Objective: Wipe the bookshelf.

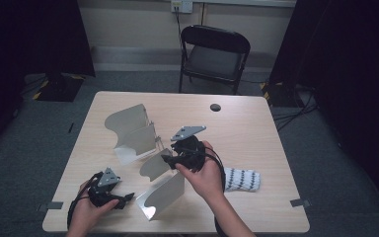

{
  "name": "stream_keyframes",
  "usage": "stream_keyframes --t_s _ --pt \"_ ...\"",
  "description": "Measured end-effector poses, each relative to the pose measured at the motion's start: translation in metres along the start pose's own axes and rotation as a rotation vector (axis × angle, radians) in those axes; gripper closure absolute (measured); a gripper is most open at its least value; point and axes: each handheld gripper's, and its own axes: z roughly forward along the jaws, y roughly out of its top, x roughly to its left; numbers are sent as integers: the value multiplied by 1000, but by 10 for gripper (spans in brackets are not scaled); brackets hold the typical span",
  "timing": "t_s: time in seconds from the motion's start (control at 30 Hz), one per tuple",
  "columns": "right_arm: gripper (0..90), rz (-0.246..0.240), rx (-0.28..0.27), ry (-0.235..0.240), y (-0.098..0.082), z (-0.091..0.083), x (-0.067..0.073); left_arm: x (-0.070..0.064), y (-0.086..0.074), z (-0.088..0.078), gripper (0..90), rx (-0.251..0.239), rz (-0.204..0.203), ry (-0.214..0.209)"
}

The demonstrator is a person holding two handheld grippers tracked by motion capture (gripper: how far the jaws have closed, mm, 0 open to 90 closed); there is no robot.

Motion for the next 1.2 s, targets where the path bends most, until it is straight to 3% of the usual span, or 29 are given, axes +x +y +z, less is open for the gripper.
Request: stream_keyframes --t_s 0.7,1.03,1.2 --pt "612 43 19 0 3 0 0 0 1 0 179 8 8 -2" --pt "586 44 -4 -13 7 -5 -3 0 1 0 181 9 7 -1" --pt "569 37 -20 -29 17 -7 -6 1 1 0 181 9 9 -6"
